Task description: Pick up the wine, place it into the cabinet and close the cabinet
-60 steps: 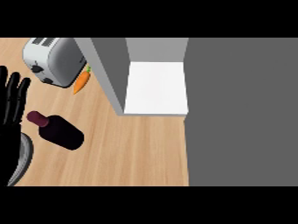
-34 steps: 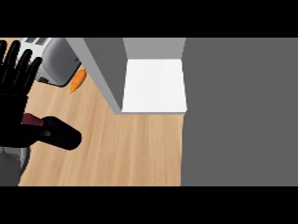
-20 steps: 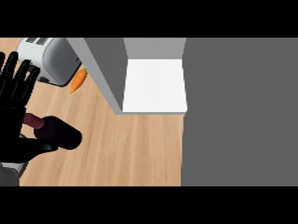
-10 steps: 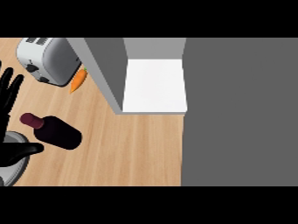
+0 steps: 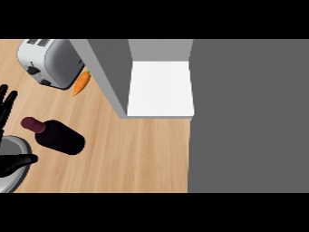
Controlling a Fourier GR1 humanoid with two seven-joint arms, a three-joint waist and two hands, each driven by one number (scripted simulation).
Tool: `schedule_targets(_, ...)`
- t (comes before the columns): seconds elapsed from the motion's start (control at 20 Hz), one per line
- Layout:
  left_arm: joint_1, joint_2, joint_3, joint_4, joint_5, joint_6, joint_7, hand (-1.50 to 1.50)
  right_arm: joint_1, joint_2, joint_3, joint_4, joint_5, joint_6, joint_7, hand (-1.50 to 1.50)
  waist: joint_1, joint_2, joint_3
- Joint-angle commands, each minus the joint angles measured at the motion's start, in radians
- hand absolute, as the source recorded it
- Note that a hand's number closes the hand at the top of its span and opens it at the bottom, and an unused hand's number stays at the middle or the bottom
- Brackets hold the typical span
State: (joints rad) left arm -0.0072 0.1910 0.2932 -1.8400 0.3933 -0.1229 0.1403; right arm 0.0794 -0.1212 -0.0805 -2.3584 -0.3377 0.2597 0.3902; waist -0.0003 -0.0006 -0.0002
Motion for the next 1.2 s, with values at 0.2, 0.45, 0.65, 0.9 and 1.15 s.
schedule_targets(0.2, 0.046, -0.010, 0.024, 0.128, -0.045, -0.055, -0.115, -1.50, 0.037, 0.040, 0.042, -0.034, 0.033, 0.005, 0.001, -1.50, 0.000, 0.000, 0.000)
schedule_targets(0.45, 0.051, -0.011, 0.026, 0.189, -0.053, -0.092, -0.153, -1.50, -0.044, 0.040, 0.017, 0.021, 0.027, -0.015, -0.001, -1.50, 0.002, 0.000, 0.000)
schedule_targets(0.65, 0.021, 0.012, 0.049, 0.373, -0.106, -0.136, -0.288, -1.50, 0.035, 0.058, 0.049, -0.021, 0.047, 0.023, -0.020, -1.50, -0.002, 0.001, 0.000)
schedule_targets(0.9, -0.018, 0.038, 0.059, 0.461, -0.105, -0.144, -0.290, -1.50, -0.080, -0.005, -0.044, 0.027, -0.039, -0.003, 0.059, -1.50, 0.000, 0.001, 0.000)
schedule_targets(1.15, -0.036, 0.067, 0.076, 0.599, -0.123, -0.204, -0.402, -1.50, 0.005, 0.065, 0.061, -0.020, 0.068, 0.008, 0.007, -1.50, -0.002, 0.000, 0.000)
